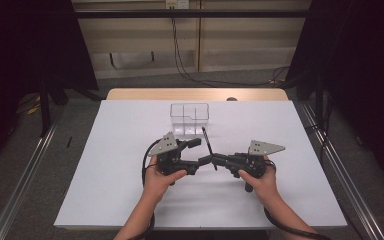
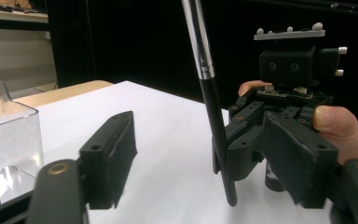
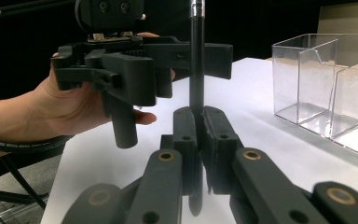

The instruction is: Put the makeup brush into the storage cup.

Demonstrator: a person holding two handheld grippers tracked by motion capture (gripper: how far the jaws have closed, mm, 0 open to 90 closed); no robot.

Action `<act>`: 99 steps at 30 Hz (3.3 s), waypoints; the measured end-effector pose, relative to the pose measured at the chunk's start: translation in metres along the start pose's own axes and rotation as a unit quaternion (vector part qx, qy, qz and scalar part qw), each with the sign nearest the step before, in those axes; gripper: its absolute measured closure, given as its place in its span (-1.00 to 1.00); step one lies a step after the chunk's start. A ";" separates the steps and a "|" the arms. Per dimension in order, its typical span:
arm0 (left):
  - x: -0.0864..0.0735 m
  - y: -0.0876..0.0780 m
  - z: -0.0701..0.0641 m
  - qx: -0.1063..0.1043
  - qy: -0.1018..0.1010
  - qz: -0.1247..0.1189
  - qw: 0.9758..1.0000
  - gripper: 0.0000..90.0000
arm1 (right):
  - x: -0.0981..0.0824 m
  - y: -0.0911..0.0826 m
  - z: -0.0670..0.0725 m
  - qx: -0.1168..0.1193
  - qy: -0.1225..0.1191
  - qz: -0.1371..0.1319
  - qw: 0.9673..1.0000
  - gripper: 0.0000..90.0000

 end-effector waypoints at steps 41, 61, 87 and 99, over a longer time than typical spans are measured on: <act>0.006 0.008 -0.002 -0.034 -0.054 -0.046 0.997 0.80 | 0.001 0.005 0.003 -0.004 -0.003 -0.002 1.000 0.88; 0.010 0.014 -0.007 -0.036 -0.037 -0.034 0.998 0.86 | 0.000 0.004 0.003 -0.006 -0.001 -0.003 1.000 0.88; 0.017 0.006 0.000 -0.024 -0.027 -0.032 0.999 0.86 | 0.003 -0.009 0.000 -0.045 -0.032 0.019 0.998 0.08; 0.018 0.002 0.002 -0.019 -0.022 -0.027 0.999 0.86 | 0.002 -0.018 -0.004 -0.053 -0.046 0.018 0.997 -0.47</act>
Point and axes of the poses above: each handheld gripper's, and its own axes: y roughly forward along the jaws, x roughly out of its top, z roughly to its left, the point moved 4 cm from there along y, roughly forward along the jaws, and after that the axes turned 2 degrees about z, right-handed, at the moved point
